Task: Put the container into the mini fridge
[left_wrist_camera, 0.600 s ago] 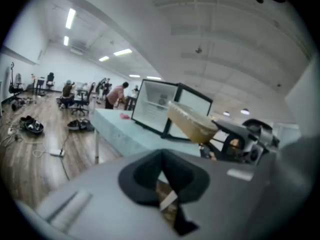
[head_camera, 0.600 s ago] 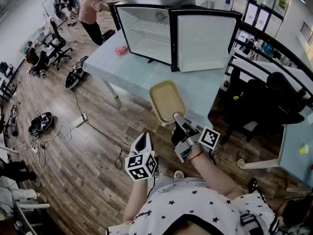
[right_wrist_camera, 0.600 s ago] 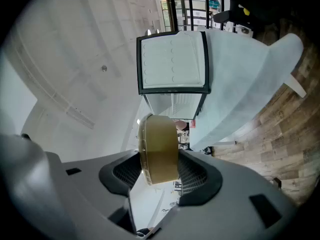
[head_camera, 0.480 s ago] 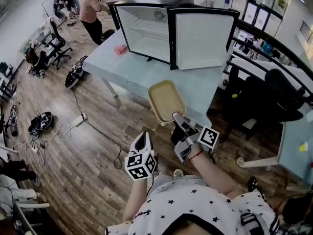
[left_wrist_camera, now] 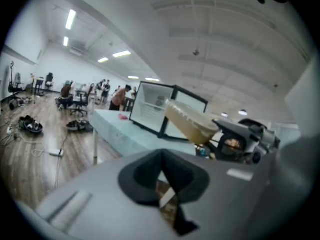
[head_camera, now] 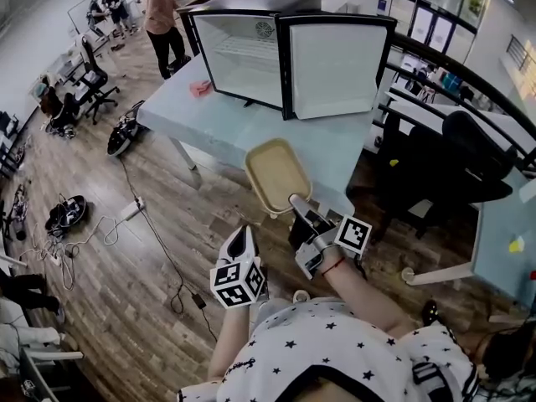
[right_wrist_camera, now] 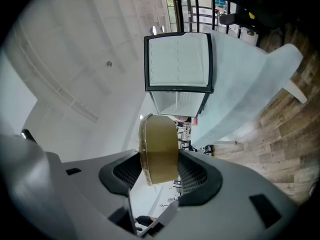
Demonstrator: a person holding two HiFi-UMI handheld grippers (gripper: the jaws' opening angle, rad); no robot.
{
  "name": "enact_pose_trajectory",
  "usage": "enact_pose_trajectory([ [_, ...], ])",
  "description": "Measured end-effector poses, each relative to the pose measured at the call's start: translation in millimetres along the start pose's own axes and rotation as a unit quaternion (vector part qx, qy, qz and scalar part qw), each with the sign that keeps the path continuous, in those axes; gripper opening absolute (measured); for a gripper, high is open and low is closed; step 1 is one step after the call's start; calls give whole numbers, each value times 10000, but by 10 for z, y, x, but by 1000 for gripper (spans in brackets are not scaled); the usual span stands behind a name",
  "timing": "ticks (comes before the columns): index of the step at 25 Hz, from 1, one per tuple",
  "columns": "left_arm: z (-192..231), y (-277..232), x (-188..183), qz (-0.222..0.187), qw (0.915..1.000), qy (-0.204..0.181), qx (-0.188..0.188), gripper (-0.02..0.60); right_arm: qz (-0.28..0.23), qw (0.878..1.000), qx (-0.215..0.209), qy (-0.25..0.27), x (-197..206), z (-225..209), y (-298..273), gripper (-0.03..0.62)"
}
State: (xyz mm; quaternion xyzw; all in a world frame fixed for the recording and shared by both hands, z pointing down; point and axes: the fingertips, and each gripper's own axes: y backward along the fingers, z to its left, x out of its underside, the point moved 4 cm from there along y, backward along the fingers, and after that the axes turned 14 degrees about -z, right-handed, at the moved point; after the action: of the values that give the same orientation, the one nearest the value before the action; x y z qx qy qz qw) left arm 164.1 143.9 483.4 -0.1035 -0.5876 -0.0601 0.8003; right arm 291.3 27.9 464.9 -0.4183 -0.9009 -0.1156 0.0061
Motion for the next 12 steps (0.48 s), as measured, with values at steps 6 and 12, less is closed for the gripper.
enact_pose_trajectory([
  [6, 26, -23, -34, -30, 10000, 29, -58, 8, 13, 10000, -8, -84, -17, 11, -42, 227],
  [12, -31, -22, 14, -36, 9998, 74, -167, 8, 43, 9998, 69, -204, -105, -74, -24, 227],
])
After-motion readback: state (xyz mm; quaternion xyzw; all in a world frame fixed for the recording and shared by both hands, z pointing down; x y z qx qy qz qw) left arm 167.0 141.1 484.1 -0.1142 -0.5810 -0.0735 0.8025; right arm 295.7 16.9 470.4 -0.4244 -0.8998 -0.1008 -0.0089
